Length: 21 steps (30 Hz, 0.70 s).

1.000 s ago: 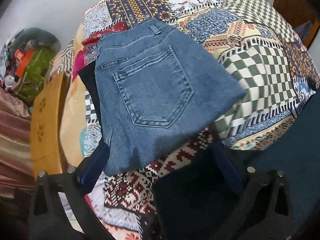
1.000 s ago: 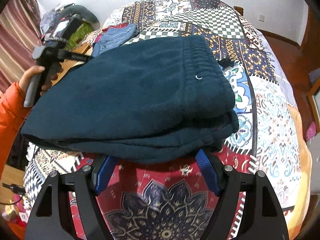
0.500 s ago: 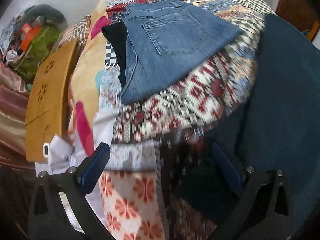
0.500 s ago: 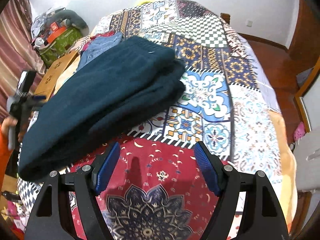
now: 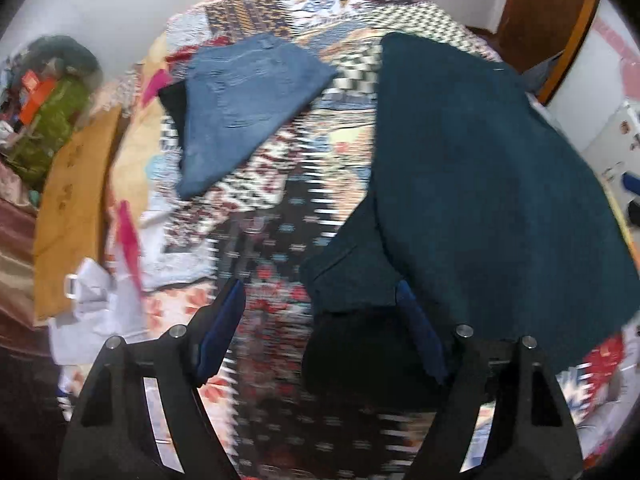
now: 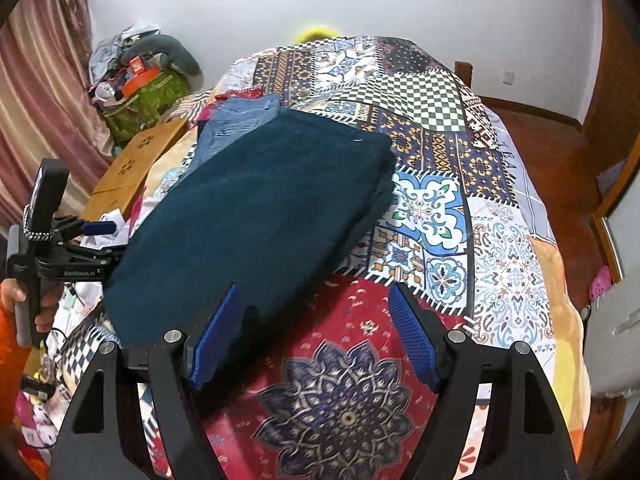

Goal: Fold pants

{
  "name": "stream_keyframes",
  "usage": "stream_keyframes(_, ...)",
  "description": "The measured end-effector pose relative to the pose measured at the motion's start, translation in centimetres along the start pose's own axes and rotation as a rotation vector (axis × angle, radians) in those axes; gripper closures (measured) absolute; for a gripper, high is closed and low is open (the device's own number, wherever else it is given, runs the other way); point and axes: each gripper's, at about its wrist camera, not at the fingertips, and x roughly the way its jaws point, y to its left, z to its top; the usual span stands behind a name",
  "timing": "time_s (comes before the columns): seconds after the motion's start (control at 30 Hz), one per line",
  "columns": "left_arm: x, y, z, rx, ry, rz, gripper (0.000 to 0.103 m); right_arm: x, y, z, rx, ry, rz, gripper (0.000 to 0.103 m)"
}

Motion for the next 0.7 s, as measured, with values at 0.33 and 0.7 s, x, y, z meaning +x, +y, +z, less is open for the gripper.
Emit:
stream_keyframes(0.33,-0.3,-3.3,0.3,0.011,-0.057,-0.083,0.024,0.9,0.0,-2.0,0.038,0.027,-0.008,0.03)
stream_keyframes(0.7,-0.7,1.4,-3.3,-0.154,-0.099,-0.083,0.024,2.7,-1.5,-4.6,0.079,0.055,0.019,0.039)
